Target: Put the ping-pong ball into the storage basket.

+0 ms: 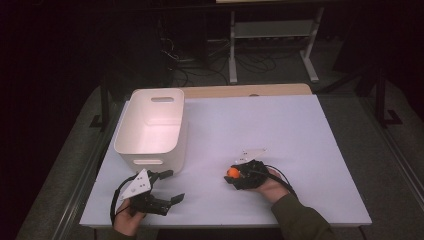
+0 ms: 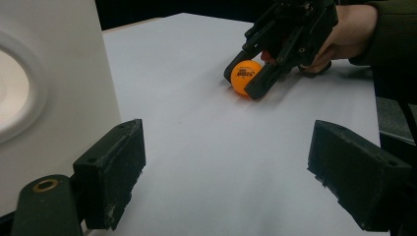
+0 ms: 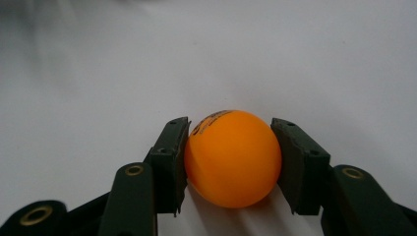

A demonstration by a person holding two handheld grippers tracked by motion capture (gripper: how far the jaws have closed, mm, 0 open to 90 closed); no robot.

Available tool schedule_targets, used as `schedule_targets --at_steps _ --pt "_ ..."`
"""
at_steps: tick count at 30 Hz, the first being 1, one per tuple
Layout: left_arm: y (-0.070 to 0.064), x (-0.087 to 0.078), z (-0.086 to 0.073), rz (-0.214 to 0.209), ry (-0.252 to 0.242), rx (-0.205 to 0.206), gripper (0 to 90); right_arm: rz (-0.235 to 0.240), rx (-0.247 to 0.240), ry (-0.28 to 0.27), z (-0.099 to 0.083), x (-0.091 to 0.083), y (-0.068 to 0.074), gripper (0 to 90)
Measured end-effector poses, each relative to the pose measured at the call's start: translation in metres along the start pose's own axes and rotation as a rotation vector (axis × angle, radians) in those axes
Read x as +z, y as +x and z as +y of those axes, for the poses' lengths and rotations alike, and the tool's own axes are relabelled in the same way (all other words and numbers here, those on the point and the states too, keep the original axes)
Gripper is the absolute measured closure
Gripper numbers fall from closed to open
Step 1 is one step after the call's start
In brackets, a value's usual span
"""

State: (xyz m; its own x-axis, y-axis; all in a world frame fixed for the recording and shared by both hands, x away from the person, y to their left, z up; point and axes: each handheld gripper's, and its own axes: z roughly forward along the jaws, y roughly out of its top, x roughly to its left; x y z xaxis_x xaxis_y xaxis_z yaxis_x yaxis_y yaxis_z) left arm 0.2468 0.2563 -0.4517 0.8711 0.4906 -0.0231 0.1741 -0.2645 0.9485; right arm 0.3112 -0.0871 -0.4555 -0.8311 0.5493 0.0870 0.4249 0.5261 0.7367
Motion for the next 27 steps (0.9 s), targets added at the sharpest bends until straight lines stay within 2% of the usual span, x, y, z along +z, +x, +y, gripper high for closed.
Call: schedule_targets --at_steps 11,27 --pt "0.000 0.000 0.000 0.000 0.001 -0.001 14.0 0.006 0.008 0.000 0.002 -0.003 -0.001 49.5" --pt "0.000 0.000 0.000 0.001 0.003 -0.001 14.0 0.019 0.009 -0.029 0.012 -0.013 -0.003 49.5"
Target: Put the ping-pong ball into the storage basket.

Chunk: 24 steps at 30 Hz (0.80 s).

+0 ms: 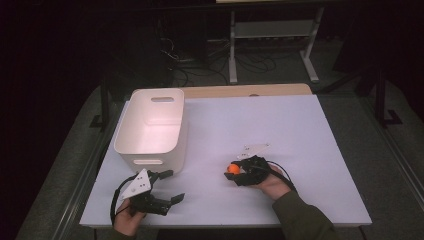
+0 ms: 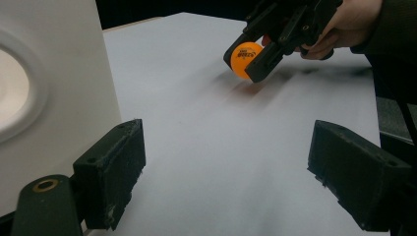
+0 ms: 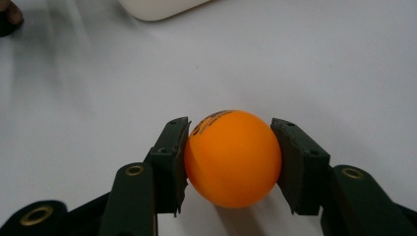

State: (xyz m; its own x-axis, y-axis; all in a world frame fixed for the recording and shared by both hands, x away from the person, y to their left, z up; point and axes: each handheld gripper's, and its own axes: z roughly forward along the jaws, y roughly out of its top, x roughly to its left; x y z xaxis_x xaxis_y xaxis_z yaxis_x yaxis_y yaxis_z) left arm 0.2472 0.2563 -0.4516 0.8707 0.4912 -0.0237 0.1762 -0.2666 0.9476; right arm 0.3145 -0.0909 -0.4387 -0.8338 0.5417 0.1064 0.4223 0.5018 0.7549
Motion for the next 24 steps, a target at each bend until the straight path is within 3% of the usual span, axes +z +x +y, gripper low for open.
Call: schedule_targets --at_steps 24 --pt "0.000 0.000 0.000 0.004 0.007 -0.002 14.0 0.002 -0.010 -0.023 0.013 -0.010 0.000 49.6"
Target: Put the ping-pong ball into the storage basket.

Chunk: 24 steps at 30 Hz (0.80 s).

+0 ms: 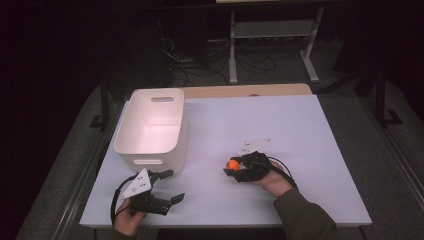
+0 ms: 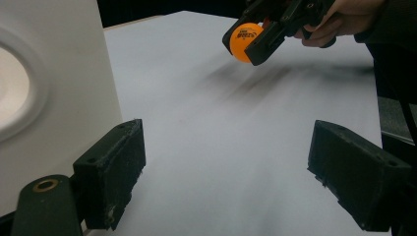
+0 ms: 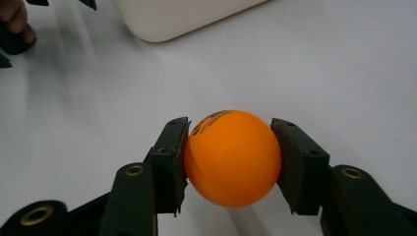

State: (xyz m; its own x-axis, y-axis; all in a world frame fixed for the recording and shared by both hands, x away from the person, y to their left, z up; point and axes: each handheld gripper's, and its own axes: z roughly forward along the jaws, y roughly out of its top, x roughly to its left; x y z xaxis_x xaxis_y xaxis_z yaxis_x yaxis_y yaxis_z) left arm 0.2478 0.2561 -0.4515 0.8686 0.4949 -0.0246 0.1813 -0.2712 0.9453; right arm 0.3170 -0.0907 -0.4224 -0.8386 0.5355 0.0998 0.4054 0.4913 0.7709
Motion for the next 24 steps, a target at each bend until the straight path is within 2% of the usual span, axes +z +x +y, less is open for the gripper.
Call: schedule_targets --at_steps 8,24 --pt "-0.0002 -0.0002 -0.0001 0.000 -0.002 0.003 14.0 0.004 -0.012 -0.001 0.0038 0.0027 0.0015 49.6" --pt "-0.0002 -0.0002 0.0000 0.000 -0.001 0.003 14.0 0.016 -0.001 -0.002 0.0093 0.0081 0.0005 49.6"
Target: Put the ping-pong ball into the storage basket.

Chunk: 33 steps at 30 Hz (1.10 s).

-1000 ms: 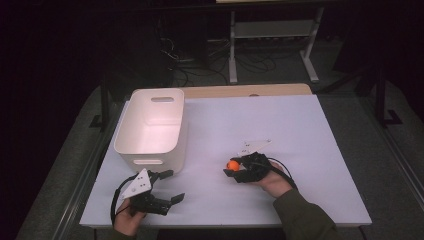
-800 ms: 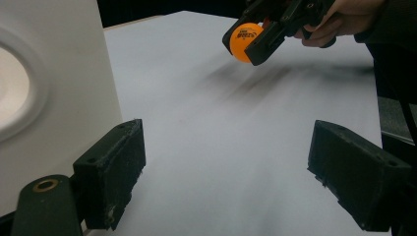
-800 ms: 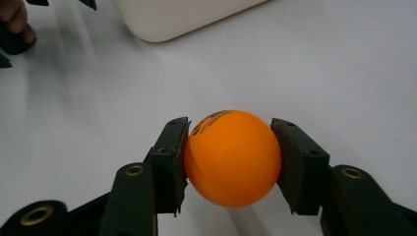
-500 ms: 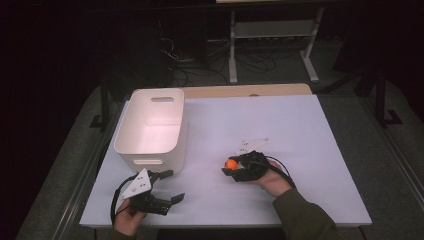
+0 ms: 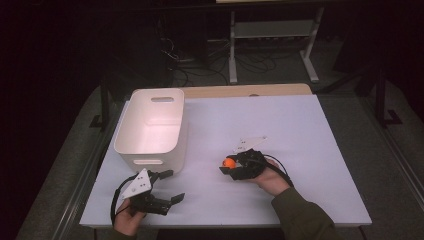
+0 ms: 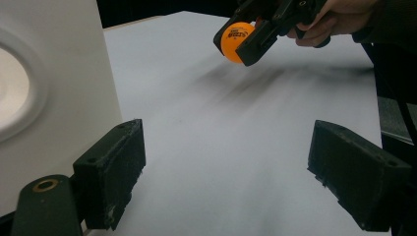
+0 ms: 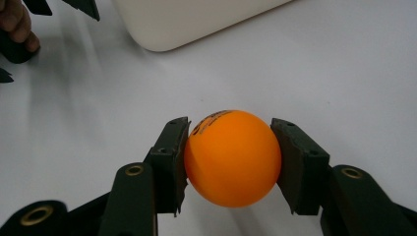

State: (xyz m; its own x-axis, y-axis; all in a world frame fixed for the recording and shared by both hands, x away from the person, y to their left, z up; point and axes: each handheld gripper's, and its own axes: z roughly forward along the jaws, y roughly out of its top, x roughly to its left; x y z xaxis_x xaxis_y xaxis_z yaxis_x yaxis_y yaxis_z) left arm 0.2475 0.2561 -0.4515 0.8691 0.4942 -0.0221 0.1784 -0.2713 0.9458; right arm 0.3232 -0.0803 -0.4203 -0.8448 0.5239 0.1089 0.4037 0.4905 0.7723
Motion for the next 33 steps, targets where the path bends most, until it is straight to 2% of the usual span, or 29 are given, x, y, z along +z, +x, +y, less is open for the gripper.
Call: schedule_targets --at_steps 13,33 --pt "0.000 0.000 0.000 -0.001 0.000 0.000 14.0 0.009 0.002 -0.003 0.004 0.006 0.000 49.6" --pt "0.000 0.000 0.000 -0.002 0.001 -0.002 14.0 0.048 -0.006 -0.005 0.017 0.020 0.003 49.7"
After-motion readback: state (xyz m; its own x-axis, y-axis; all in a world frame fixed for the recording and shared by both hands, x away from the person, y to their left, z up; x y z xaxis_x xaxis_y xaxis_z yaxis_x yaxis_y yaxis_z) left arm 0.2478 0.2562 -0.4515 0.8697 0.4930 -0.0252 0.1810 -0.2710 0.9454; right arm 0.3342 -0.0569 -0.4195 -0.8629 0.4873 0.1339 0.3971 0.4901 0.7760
